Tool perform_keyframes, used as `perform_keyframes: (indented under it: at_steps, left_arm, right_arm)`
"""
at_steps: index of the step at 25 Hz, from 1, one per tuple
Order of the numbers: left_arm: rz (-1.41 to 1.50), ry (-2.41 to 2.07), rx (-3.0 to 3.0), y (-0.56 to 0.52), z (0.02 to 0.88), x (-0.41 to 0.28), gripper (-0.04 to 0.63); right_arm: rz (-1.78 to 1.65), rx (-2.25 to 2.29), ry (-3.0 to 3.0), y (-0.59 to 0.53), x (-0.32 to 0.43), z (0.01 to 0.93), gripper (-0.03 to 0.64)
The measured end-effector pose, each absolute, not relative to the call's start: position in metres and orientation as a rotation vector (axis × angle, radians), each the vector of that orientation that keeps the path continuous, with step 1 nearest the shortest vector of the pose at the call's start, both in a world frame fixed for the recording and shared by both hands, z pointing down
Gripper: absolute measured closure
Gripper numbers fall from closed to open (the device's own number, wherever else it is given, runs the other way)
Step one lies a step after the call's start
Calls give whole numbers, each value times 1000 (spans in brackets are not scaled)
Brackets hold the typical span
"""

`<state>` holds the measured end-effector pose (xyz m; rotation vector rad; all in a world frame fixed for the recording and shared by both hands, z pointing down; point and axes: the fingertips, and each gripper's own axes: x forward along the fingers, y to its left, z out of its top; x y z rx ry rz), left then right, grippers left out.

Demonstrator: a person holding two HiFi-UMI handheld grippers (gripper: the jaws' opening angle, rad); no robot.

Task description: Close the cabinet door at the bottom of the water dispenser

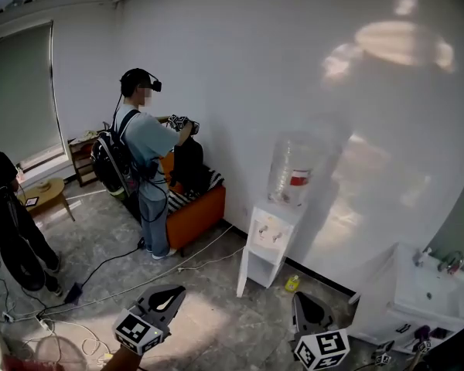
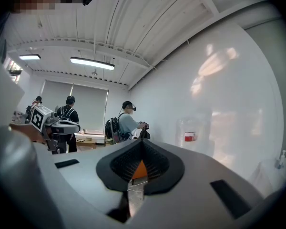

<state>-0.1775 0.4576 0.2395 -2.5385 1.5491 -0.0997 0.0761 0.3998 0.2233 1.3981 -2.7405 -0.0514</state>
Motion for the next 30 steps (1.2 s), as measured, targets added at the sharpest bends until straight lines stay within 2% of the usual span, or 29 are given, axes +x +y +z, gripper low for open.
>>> perform_keyframes:
  at_steps: [18, 30]
  left_arm:
    - [-146, 1498, -2600, 376, 231, -98, 578]
    - [-35, 1384, -2676, 277, 250, -108, 578]
  right_arm:
    - [27, 1430, -2725, 338, 148, 227, 588]
    - [8, 1594, -2589, 281, 158, 236, 588]
